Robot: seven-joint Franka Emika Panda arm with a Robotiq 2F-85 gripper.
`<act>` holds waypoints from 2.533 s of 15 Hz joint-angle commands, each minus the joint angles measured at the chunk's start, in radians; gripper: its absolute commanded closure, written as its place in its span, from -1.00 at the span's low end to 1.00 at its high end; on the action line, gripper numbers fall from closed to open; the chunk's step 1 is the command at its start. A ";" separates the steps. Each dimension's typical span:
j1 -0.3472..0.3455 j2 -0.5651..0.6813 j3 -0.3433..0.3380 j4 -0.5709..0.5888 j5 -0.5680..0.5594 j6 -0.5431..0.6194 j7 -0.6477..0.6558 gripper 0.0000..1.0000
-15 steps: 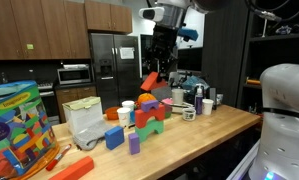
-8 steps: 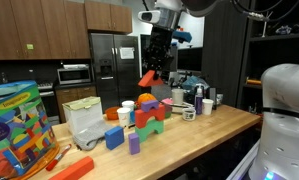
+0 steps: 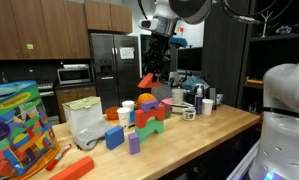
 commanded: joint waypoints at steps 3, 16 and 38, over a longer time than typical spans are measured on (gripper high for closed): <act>-0.046 0.057 -0.022 0.036 0.058 0.007 -0.091 0.64; -0.142 0.095 0.064 0.005 0.009 0.101 0.031 0.64; -0.140 0.112 0.142 -0.035 -0.150 0.105 0.224 0.64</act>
